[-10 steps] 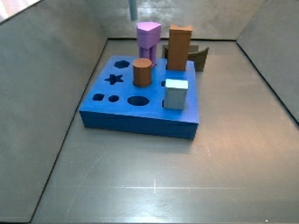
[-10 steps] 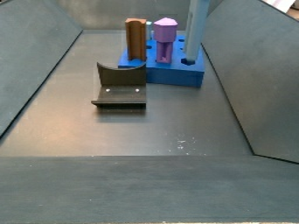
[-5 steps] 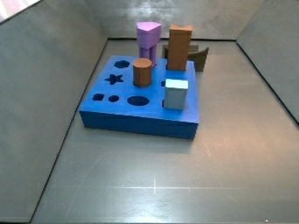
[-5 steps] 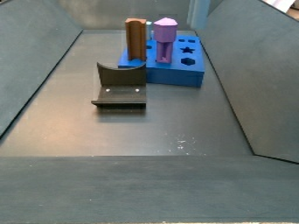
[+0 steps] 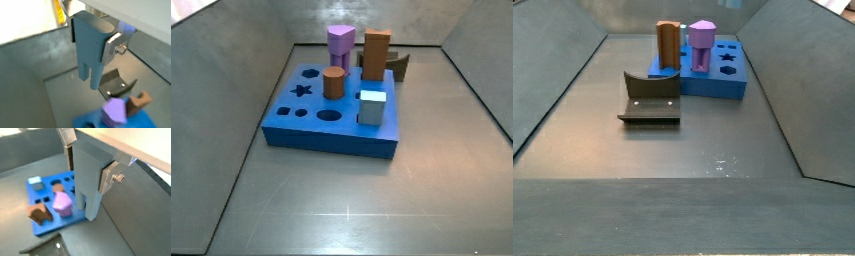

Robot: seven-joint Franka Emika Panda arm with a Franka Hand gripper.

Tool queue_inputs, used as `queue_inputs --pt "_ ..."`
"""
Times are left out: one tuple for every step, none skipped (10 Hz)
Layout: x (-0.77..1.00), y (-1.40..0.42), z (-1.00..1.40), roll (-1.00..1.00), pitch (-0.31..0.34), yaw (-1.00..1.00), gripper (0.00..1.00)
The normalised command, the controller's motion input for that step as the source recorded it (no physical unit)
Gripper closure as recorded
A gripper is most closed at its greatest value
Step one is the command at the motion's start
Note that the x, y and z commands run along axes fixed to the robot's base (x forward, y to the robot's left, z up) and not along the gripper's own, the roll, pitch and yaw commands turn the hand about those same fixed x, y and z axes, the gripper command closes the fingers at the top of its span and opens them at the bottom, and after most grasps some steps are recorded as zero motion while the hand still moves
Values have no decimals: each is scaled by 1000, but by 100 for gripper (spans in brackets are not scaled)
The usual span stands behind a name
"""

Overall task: Pick up the square-circle object. Move up. Rotate the square-circle object. Move to above the board. Insert the square-circle object.
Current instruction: Move to above the board.

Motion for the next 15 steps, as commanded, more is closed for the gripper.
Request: queue_inputs --pt "164 -1000 4 -63 68 1000 100" --pt "172 -1000 10 -62 73 1000 100" --pt "182 -1000 14 -61 78 1000 100" --pt "190 -1000 17 -62 82 1000 100" --pt "202 -1000 21 -59 86 1000 100" --pt "212 -1000 24 -57 90 1000 100" --pt "220 -1000 29 -55 94 1000 100" --pt "243 -1000 39 -56 106 1000 100" --pt "224 -785 45 -47 121 1000 100" --pt "174 -491 35 -46 134 1000 100" --pt "133 -345 35 -43 142 1000 100" --pt "76 -185 34 -36 149 1000 100" --pt "53 -98 25 -23 163 1000 100" --pt "44 -32 29 -14 203 995 100" --pt "49 -34 28 9 181 749 100"
